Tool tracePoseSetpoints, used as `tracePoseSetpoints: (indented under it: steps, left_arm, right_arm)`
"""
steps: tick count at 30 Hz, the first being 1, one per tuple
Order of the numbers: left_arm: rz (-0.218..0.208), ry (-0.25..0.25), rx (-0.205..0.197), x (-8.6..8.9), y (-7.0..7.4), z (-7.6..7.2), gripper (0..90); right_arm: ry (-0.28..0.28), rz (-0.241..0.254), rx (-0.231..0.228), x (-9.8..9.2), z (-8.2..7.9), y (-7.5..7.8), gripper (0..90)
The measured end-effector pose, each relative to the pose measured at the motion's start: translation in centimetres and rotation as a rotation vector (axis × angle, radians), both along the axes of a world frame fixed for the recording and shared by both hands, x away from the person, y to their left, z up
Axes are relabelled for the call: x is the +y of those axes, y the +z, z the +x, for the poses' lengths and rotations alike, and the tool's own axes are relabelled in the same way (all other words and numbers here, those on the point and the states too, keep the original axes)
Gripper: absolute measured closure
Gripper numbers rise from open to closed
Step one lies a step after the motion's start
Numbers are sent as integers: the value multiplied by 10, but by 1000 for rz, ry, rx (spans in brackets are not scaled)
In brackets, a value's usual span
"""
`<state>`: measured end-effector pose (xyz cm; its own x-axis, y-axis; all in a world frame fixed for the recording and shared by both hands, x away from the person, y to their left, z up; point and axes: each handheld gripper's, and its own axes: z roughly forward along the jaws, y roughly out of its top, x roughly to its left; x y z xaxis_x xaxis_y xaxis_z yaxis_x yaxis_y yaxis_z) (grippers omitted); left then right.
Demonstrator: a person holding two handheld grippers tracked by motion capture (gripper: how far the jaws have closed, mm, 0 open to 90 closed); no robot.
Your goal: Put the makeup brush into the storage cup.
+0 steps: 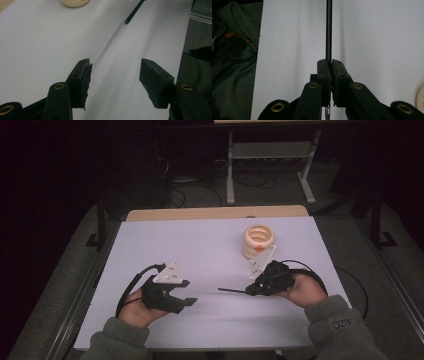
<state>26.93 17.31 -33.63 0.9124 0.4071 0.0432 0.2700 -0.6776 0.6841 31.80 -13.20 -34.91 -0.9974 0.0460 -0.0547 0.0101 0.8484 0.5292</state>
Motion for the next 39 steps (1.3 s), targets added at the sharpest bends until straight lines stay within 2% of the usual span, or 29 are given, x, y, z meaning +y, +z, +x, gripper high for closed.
tracePoseSetpoints:
  steps: [5, 10, 14, 19, 20, 24, 33, 34, 39]
  left_arm:
    - [26, -42, 1, -13, 3, 1, 464]
    - [54, -82, 23, -26, 0, 3, 507]
    - [111, -112, 48, -35, -7, 4, 544]
    - [134, -137, 74, -42, -13, 5, 611]
    - [155, -151, 76, -44, -14, 6, 622]
    - [193, -176, 97, -48, -19, 6, 660]
    - [220, -198, 135, -54, -26, 4, 753]
    - [233, -206, 129, -54, -26, 5, 767]
    - [239, -219, 145, -55, -28, 4, 831]
  right_arm:
    - [28, -12, 7, 13, 0, -3, 850]
    - [61, -31, 17, 29, -2, -7, 850]
    - [89, -30, 19, 40, -4, -9, 850]
    - [122, -36, 21, 51, -8, -13, 850]
    - [128, -39, 22, 53, -9, -13, 850]
    - [139, -46, 30, 59, -12, -14, 850]
    - [169, -47, 17, 64, -16, -14, 850]
    - [171, -49, 17, 65, -17, -13, 850]
    - [173, -55, 18, 65, -18, -13, 850]
